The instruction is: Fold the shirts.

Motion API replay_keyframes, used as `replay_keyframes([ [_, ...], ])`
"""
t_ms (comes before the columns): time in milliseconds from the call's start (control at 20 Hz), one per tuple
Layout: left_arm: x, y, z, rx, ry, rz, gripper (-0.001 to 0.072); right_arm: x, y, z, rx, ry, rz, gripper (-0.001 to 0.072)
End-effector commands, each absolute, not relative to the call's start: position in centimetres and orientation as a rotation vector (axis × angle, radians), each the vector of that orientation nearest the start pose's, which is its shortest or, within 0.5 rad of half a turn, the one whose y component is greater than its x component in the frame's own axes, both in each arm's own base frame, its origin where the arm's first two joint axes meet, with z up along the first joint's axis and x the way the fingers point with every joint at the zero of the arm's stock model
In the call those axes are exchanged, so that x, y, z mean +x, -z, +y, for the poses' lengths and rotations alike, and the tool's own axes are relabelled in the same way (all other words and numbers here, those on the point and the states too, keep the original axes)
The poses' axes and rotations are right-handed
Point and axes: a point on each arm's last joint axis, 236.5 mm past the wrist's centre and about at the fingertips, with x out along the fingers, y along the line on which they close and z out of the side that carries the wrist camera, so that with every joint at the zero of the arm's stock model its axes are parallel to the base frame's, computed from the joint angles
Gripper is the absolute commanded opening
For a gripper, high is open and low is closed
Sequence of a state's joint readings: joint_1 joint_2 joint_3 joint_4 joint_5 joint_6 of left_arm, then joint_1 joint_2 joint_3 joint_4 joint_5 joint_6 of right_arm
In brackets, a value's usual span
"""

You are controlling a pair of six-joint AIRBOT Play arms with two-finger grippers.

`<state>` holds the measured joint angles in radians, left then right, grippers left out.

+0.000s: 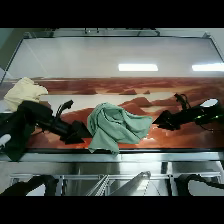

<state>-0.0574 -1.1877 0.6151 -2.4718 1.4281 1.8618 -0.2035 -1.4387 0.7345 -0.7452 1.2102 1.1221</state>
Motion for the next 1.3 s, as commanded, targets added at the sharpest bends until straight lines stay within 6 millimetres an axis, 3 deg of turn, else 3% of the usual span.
replay_keyframes([
  [0,16.5,6.2,-19.4,-0.804,0.634,1.723,0.0700,28.0,12.2,11.9,0.762,-0.453,1.610,0.0416],
  [150,16.6,7.8,-19.4,-0.794,0.600,1.747,0.0700,28.8,12.4,13.9,0.749,-0.472,1.576,0.0416],
  [350,15.3,10.7,-20.8,-0.723,0.612,1.855,0.0699,30.5,11.0,16.5,0.815,-0.530,1.492,0.0415],
  [400,15.4,10.9,-21.4,-0.692,0.640,1.870,0.0659,30.8,10.6,16.8,0.835,-0.542,1.477,0.0415],
  [500,16.5,11.1,-22.8,-0.620,0.706,1.863,0.0292,31.1,10.2,17.0,0.856,-0.550,1.466,0.0415],
  [600,17.9,11.0,-24.1,-0.561,0.750,1.834,0.0097,30.9,10.1,17.1,0.859,-0.558,1.471,0.0290],
  [650,18.7,10.7,-24.8,-0.532,0.776,1.810,0.0015,30.7,9.9,17.3,0.856,-0.574,1.474,0.0182],
  [700,19.4,10.2,-25.2,-0.513,0.797,1.791,0.0016,30.5,9.6,17.5,0.848,-0.609,1.467,0.0014],
  [800,21.3,7.6,-26.0,-0.491,0.865,1.729,0.0015,30.6,7.7,18.5,0.863,-0.710,1.428,0.0019],
  [900,23.8,2.8,-26.2,-0.468,0.938,1.600,0.0015,31.5,3.0,19.4,0.897,-0.864,1.356,0.0019],
  [1000,26.8,-4.9,-25.3,-0.431,0.998,1.393,0.0015,33.9,-5.4,19.3,0.914,-1.030,1.156,0.0019],
  [1100,28.4,-13.6,-23.5,-0.385,1.010,1.171,0.0015,35.6,-16.9,18.1,0.855,-1.160,0.826,0.0019],
  [1150,28.5,-18.7,-22.4,-0.353,1.001,1.042,0.0015,35.2,-23.7,17.3,0.787,-1.212,0.617,0.0019],
  [1250,27.4,-28.4,-20.0,-0.257,0.965,0.760,0.0016,31.7,-35.5,15.7,0.604,-1.253,0.247,0.0019],
])
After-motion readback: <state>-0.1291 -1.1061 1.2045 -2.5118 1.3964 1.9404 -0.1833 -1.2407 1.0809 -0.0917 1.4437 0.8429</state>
